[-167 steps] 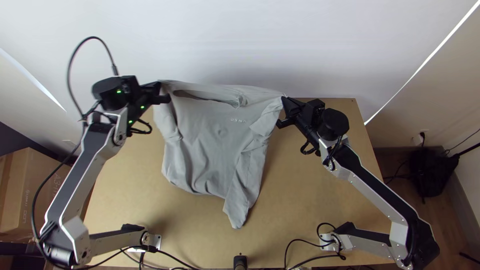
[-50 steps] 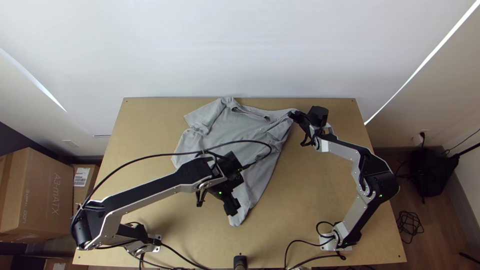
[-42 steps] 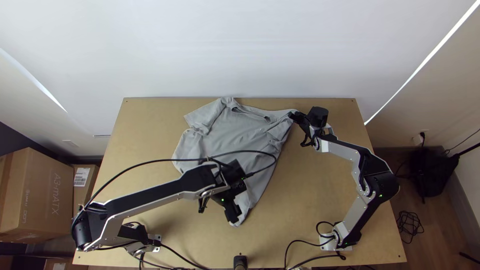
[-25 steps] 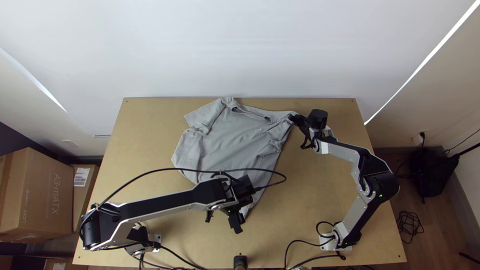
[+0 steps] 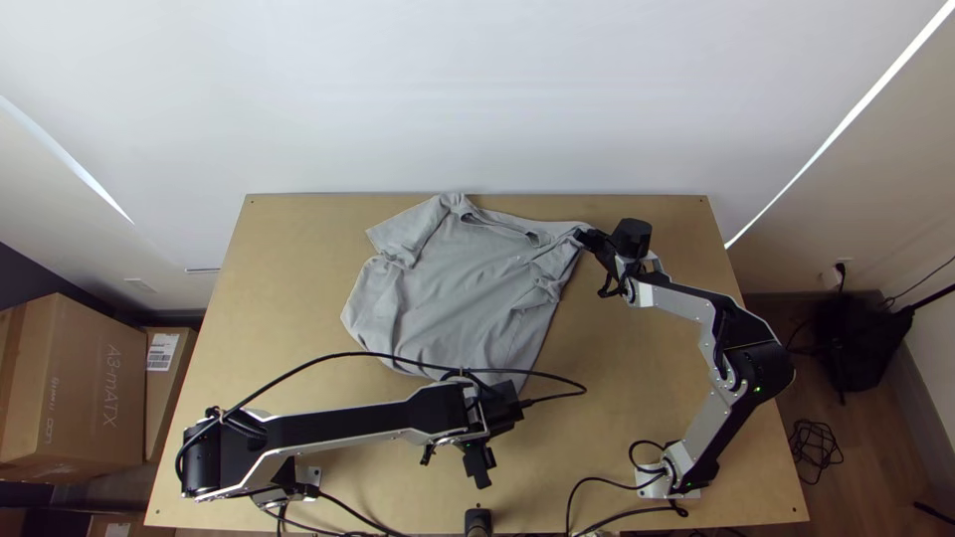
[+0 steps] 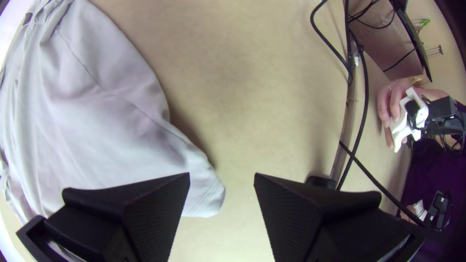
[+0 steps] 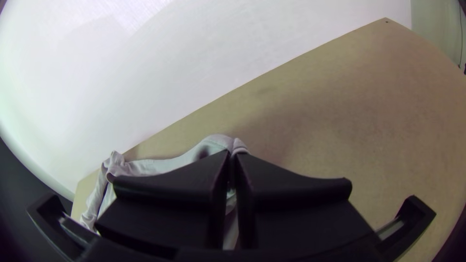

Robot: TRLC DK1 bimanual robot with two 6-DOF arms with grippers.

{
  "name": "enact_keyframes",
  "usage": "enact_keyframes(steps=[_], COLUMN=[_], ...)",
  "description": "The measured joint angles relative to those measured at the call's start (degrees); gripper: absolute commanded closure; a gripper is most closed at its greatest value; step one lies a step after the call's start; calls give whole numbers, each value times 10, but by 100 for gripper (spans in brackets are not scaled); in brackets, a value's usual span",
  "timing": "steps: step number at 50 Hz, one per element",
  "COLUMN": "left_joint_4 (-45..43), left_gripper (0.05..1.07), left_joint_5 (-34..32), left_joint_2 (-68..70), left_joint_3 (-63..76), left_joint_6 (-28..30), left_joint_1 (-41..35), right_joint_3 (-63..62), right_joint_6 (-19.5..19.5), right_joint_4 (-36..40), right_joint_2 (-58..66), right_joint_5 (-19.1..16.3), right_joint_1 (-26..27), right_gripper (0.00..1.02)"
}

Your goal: Fold the t-shirt

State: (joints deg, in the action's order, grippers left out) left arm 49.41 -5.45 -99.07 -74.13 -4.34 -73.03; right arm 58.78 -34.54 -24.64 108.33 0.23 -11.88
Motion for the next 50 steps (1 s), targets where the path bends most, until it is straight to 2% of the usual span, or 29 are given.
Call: enact_keyframes(steps=[23, 29, 35, 36, 50], left_joint_4=[-41, -52, -66, -69, -115], left_gripper=[42, 59, 93, 105, 105], left_joint_5=[28, 30, 43, 46, 33], left_joint_2=[-49, -52, -52, -52, -40], left_joint_3=[19, 22, 28, 29, 48], left_joint_6=[-16, -17, -17, -17, -24], left_joint_1=[-9, -8, -6, -5, 34], right_joint_3=[-28, -37, -46, -48, -97], right_joint_6=[-8, -9, -9, -9, -8], right_joint_4=[-3, -6, -7, -7, -10], right_joint_2=[-16, -26, -40, -45, -121], right_joint_5=[0, 2, 2, 2, 2], right_joint_1=[-5, -12, -12, -12, -12], right_gripper=[100, 100, 100, 100, 100])
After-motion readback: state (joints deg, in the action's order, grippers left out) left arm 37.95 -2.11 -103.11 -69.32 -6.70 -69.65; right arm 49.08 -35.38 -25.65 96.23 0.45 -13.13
